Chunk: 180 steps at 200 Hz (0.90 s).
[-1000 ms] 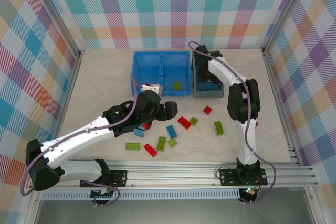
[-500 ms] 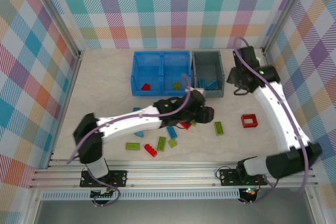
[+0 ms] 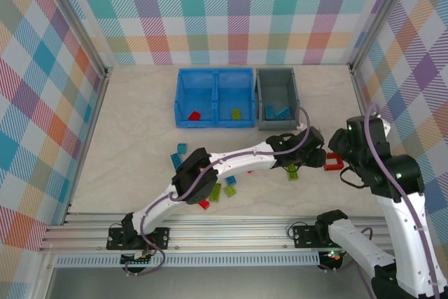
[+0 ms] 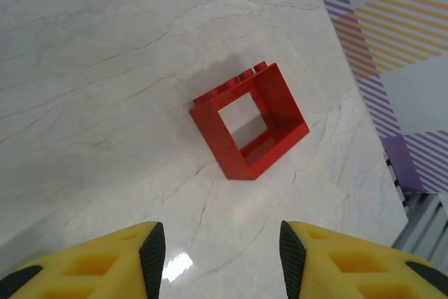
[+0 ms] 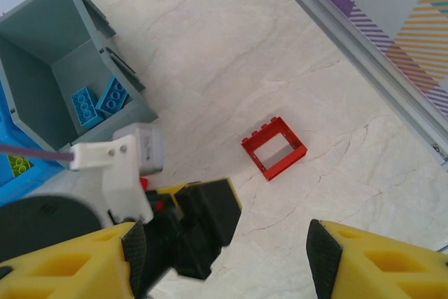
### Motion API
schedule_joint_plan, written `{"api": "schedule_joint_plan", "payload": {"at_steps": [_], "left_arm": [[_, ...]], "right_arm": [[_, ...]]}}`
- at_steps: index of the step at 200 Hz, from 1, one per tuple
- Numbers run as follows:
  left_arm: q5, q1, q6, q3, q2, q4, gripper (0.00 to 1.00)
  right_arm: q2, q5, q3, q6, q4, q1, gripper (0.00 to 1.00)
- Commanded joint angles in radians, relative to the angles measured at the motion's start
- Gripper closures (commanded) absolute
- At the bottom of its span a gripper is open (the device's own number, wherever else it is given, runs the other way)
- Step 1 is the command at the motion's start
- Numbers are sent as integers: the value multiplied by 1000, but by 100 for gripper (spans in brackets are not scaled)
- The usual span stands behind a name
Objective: Sort the legos into containers by color
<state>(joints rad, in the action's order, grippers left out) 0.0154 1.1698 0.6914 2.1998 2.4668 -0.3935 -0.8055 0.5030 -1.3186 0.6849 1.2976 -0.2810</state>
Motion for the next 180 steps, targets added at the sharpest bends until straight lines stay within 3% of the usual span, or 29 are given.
{"api": "schedule_joint_plan", "payload": {"at_steps": [1,42,145,180], "left_arm": [[-15,15,10,142,94,-32,53],[-12,22,53,320,237,-59,52],[24,21,106,445,350,-81,53],[45,16,109,491,378,-121,60]], "right_arm": [[25,22,26,28,25,-1,36],[62,16,61,53,40,-1,36],[81,7,47,62,56,0,36],[90,-1,51,70,63,0,36]]}}
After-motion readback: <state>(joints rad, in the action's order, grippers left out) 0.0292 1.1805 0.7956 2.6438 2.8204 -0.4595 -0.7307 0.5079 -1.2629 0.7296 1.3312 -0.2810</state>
